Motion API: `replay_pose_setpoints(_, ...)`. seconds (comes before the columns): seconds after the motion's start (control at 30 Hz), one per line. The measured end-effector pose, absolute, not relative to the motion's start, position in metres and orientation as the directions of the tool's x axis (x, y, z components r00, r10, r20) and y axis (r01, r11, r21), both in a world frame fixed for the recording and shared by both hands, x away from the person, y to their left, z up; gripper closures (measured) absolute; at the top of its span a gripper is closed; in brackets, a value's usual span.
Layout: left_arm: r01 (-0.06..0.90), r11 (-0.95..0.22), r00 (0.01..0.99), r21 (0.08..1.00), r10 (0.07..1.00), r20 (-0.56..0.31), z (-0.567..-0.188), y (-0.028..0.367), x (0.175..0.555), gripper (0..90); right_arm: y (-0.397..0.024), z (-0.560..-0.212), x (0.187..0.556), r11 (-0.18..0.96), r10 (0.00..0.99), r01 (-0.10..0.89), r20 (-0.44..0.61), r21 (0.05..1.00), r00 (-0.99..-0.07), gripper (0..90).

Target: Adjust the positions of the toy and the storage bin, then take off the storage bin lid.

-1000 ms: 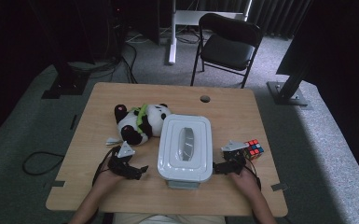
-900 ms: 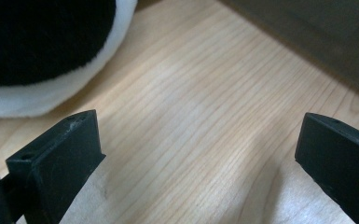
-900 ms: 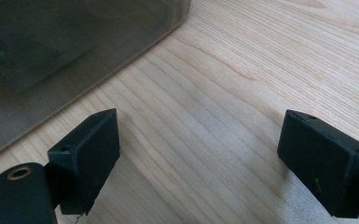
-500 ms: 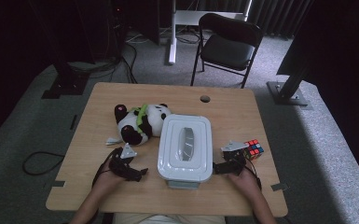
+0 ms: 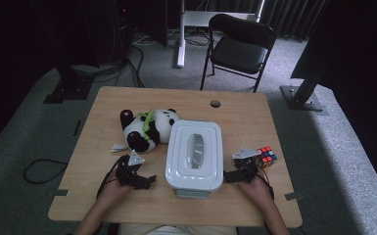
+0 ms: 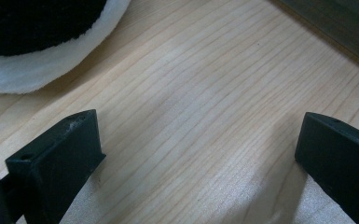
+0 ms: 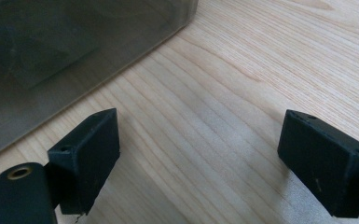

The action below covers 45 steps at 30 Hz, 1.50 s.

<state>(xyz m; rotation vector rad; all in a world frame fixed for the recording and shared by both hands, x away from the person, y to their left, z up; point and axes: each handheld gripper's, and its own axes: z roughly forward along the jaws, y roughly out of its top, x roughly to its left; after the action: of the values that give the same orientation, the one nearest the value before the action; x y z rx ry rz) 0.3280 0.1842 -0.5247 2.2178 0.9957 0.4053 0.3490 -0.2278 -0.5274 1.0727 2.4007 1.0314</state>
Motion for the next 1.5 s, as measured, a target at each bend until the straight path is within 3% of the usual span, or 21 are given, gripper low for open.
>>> replay_pose_setpoints(0.77, 0.541, -0.492, 0.666, 0.682, 0.746, 0.011, -0.525, 0.185, 0.328, 0.9, -0.239, -0.514, 0.349, 0.463, 0.744, 0.543, 0.026, 0.701, -0.668, 14.4)
replay_pose_setpoints(1.27, 0.539, -0.495, 0.668, 0.682, 0.744, 0.011, -0.525, 0.185, 0.328, 0.9, -0.263, -0.463, 0.344, 0.351, 0.765, 0.522, 0.084, 0.778, -0.639, 14.4)
replay_pose_setpoints(1.5, 0.536, -0.499, 0.673, 0.681, 0.739, 0.011, -0.525, 0.185, 0.329, 0.9, -0.266, -0.432, 0.338, 0.340, 0.765, 0.464, 0.047, 0.818, -0.642, 14.3)
